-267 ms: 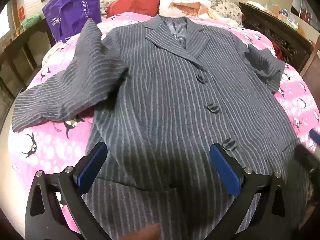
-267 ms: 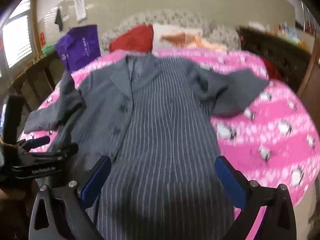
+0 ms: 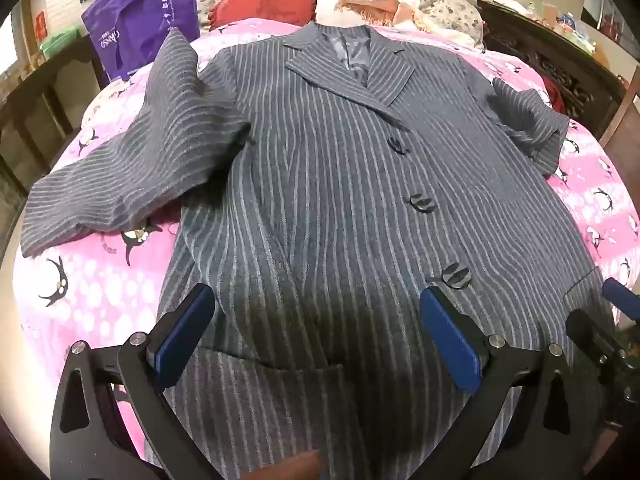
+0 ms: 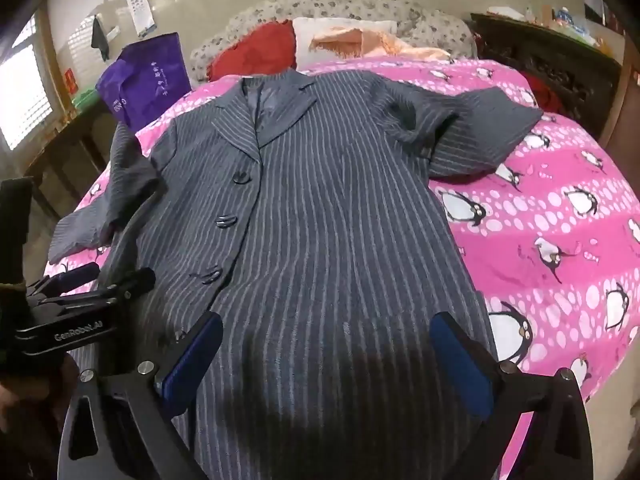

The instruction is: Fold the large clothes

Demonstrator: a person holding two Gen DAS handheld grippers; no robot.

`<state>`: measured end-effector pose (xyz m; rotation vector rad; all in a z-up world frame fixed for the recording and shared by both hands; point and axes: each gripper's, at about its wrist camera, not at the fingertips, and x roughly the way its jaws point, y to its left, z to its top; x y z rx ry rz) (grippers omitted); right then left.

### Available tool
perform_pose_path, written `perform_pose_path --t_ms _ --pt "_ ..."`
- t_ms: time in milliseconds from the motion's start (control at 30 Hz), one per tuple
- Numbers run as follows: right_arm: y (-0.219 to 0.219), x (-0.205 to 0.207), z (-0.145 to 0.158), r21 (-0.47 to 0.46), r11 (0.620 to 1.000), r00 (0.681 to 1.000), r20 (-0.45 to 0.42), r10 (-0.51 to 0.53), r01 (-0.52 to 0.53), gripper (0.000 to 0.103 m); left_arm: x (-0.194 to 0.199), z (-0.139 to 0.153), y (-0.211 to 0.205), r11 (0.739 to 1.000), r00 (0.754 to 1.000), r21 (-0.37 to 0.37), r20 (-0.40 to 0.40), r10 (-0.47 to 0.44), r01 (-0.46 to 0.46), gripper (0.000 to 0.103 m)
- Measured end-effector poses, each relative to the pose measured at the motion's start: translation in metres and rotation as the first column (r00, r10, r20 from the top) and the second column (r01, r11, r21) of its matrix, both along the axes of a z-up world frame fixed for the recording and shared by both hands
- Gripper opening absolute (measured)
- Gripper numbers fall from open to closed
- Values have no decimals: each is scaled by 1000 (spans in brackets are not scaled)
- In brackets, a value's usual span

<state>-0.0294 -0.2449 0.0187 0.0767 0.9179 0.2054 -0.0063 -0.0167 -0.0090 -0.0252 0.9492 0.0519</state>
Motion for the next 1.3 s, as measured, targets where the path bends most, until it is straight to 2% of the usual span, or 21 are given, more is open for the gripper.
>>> perform_pose_path --t_ms 167,300,400,633,900,1300 --pt "42 -36 13 -2 1000 999 48 -20 20 103 -2 3 8 1000 1000 -27 -2 -9 9 103" --pt "46 -35 13 -9 1000 999 45 -13 13 103 -3 7 10 999 1000 -35 5 -3 3 103" --pt "46 -39 14 19 1000 999 31 -8 7 103 -5 9 8 999 1000 -37 11 -6 6 103" --pt "44 -41 2 15 999 998 -41 -39 40 103 -10 10 5 999 1000 -44 15 -20 21 103" --pt "35 -49 5 20 998 998 -25 -62 63 103 -12 8 -2 998 999 -47 19 -34 35 103" --pt "37 -44 -12 17 998 995 -73 -64 66 103 -8 -8 0 998 999 -51 -23 -30 29 103"
